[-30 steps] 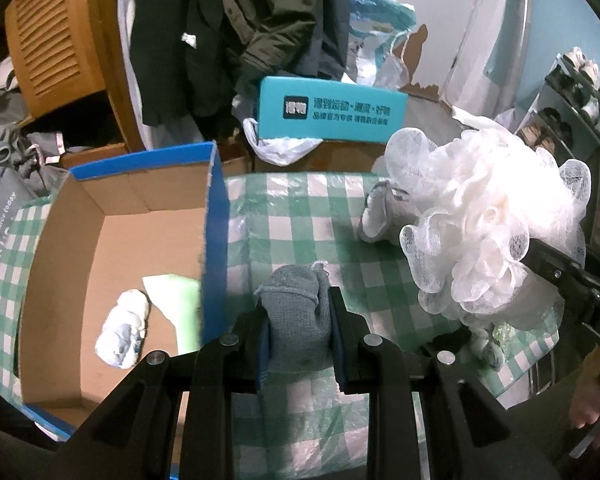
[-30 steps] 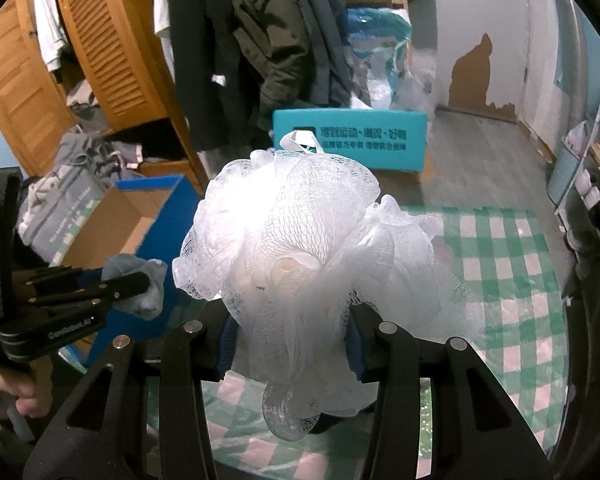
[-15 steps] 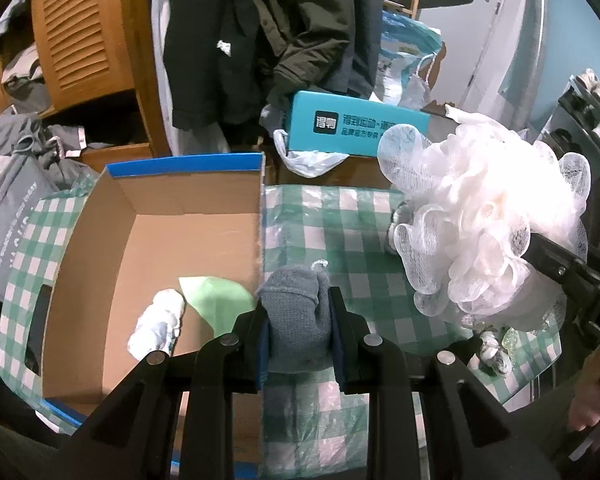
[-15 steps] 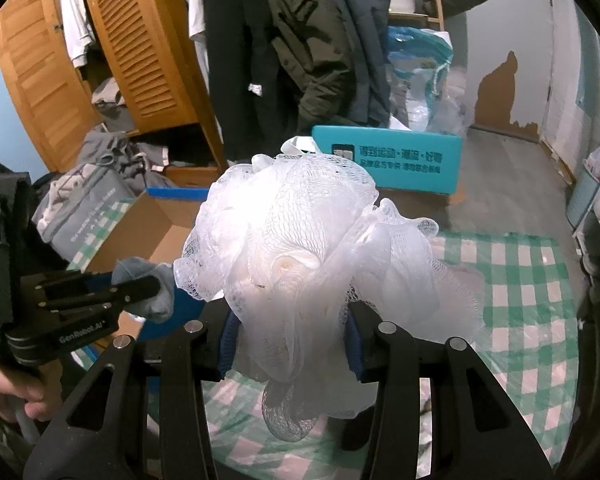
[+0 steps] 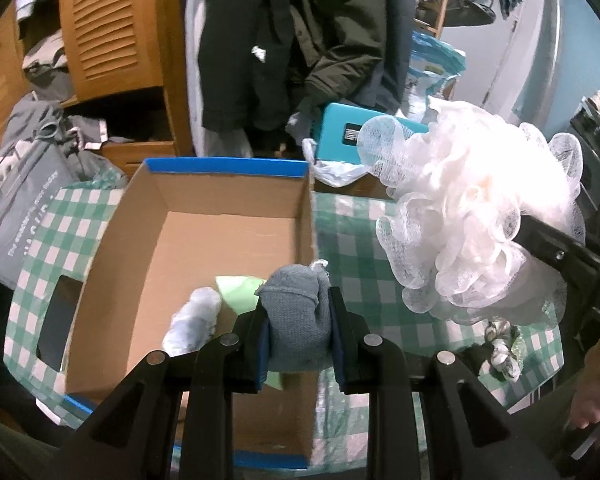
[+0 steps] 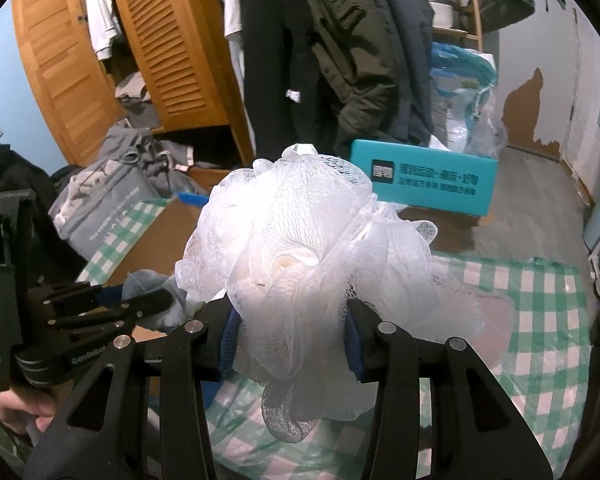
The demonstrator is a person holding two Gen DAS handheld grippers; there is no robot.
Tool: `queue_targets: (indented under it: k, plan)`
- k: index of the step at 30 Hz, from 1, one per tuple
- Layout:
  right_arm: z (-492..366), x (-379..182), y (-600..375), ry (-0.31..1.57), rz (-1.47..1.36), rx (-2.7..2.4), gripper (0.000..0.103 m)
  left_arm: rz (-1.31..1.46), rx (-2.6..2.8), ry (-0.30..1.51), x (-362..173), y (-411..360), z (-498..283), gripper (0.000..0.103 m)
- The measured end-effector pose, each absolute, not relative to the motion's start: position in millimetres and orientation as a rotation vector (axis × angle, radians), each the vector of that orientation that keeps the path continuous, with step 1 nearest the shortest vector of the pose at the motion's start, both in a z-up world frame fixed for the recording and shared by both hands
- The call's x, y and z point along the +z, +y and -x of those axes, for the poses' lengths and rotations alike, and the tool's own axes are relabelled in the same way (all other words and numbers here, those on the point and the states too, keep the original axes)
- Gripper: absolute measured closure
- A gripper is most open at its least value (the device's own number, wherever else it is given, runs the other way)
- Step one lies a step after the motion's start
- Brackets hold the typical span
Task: Organize soft objects
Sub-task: 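Carry the bath puff and grey sock with both tools over the shoebox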
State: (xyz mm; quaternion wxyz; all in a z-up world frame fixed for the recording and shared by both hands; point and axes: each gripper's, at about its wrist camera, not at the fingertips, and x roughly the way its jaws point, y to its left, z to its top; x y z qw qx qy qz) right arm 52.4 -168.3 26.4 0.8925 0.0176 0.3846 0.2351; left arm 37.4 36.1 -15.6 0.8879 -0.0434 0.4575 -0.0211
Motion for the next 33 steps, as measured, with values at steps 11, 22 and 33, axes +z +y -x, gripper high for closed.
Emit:
queue_targets:
  k: [11, 22, 33]
  plan:
    - [-55.1, 32.7, -115.8, 0.795, 0.003, 0.569, 0.06, 0.127, 0.028, 0.933, -13.6, 77.0, -27.4, 0.078]
    - [-62.8, 21.7, -62.5, 0.827, 0.046, 0.625, 0.06, 0.178, 0.093, 0.935, -16.9, 119.4, -19.9, 0.078]
    - [-72.6, 11.3, -19.9, 0.859, 0.078, 0.665, 0.06, 0.21, 0.14, 0.964, -33.8, 149.8, -16.5, 0.078]
